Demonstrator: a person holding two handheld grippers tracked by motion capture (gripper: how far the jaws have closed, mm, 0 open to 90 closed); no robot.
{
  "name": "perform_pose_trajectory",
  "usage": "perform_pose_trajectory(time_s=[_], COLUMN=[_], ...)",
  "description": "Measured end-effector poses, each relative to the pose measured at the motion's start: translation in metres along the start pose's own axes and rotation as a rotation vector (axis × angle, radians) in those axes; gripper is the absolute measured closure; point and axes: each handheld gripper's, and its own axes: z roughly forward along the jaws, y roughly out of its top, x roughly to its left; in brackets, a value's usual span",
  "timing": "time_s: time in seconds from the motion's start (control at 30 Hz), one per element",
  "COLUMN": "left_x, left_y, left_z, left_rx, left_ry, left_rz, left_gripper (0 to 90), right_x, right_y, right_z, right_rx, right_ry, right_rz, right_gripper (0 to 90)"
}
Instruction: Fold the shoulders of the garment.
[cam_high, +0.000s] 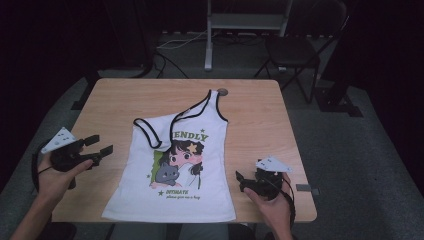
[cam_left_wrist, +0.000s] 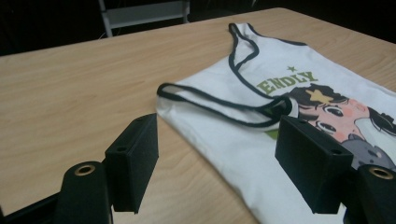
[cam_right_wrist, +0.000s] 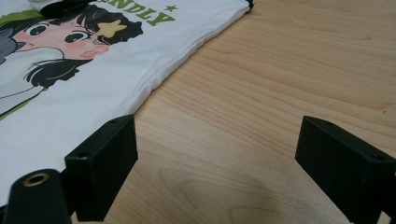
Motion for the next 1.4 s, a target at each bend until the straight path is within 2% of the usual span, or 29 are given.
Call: perform_pose_trajectory(time_s=[0.33,0.5,0.73,1.2,1.33,1.4], left_x=[0.012,0.014,0.015,0.017,0.016,0.016], left_y=[-0.021,-0.031,-0.044,-0.060,-0.063,-0.064], left_z=[-0.014,-0.018,-0.017,-0.014,-0.013,-0.013], left_rx=[-0.006,-0.001,0.003,-0.012,0.008,-0.003], left_ry=[0.022,0.030,0.040,0.077,0.082,0.084], left_rz=[-0.051,-0.063,-0.102,-0.114,-0.100,-0.102], left_gripper=[29.7,29.7,29.7,29.7,29.7,29.7], right_x=[0.000,0.000,-0.001,-0.001,-0.001,-0.001], right_y=[0.000,0.000,0.000,0.000,0.000,0.000], right_z=[0.000,0.000,0.000,0.000,0.001,0.001], right_rx=[0.000,-0.001,0.000,0.004,0.009,0.009], right_ry=[-0.002,-0.004,-0.003,0.003,0.004,0.005], right_rz=[0.000,0.000,0.004,0.006,0.001,-0.001], right_gripper=[12.2,12.2,12.2,12.2,12.2,12.1])
